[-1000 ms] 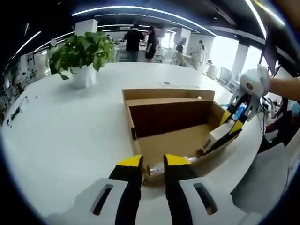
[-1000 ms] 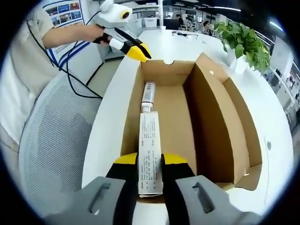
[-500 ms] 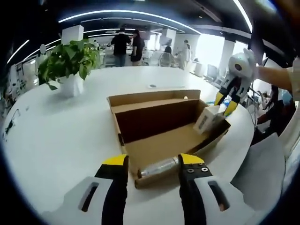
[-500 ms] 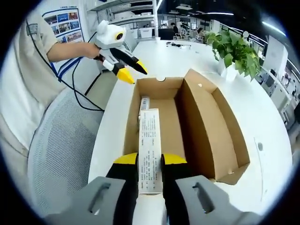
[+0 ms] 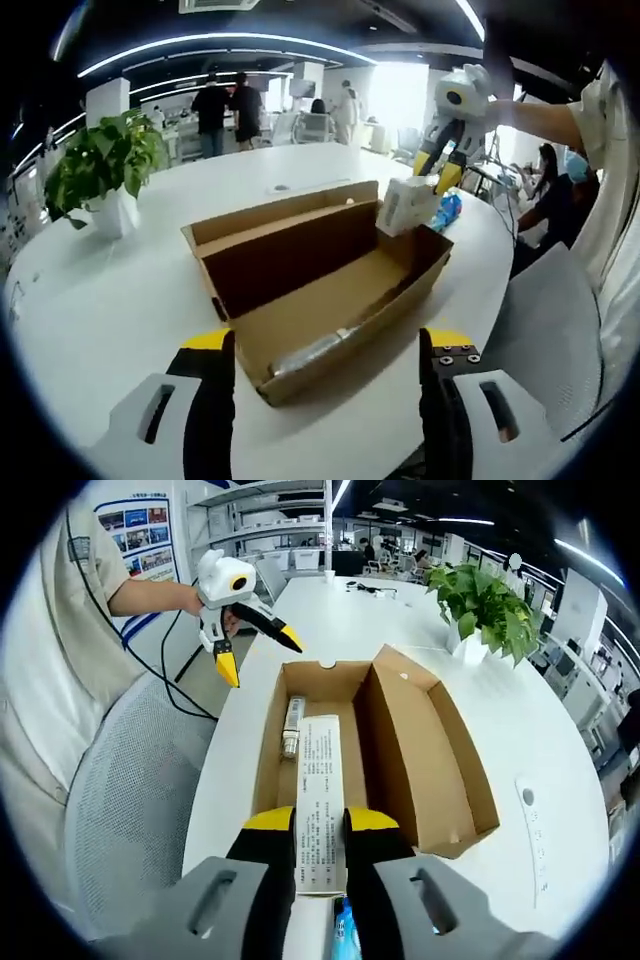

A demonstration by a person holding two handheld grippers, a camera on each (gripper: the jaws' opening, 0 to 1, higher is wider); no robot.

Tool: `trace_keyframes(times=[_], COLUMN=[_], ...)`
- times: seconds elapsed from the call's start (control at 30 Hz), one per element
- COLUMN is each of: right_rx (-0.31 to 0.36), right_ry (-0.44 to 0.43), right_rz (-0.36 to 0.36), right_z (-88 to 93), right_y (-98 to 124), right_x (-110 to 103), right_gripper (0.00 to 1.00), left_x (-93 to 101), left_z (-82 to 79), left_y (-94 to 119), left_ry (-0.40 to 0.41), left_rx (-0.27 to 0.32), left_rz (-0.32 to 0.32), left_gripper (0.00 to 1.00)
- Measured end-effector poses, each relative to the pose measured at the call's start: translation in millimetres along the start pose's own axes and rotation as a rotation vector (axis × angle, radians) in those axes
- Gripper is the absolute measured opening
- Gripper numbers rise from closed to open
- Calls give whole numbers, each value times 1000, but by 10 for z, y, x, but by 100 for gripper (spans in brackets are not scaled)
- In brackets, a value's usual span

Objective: Operate the shoe box by opening the lid, removing the specified soft item, and placing it in the target area until the item is outside and the box remains undamaged.

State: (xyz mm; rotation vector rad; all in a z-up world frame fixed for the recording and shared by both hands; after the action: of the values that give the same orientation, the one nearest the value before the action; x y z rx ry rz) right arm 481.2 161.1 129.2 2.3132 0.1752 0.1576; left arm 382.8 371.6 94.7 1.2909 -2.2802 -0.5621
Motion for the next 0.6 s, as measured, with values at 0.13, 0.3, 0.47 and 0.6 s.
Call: trace_keyframes(times=[0.13,0.3,0.47,0.6], right_rx=[-22,-25,-32,-40], right_ry=[-7,-15,-16,-21], right_rz=[13,33,50,61], right_z=[103,159,216,277], right_y=[96,206,303,383], right_x=[4,31,69,97], right_gripper=[15,15,15,14], left_x=[32,41,53,59], left_z=[-18,-15,-50,-63], left_y=[-17,-28,-18,-2], left_ry=[-6,-7,-12,-8], left_rx=[12,9,27,42], left_rz=[10,11,16,17], left_gripper=[78,78,80,82])
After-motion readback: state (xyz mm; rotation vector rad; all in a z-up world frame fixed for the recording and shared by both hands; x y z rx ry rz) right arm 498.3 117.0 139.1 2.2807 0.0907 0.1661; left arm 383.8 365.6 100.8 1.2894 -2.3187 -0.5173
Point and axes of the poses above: the point that each gripper's makers call its tool centre point, and the gripper's own axes: y roughly backward along the fingers, x roughly to its right, z roughly out of its underside, the point moved 2 cm from there along y, roughly backward along the fingers, and after that the axes turned 5 degrees about y, right-handed, at the moved point
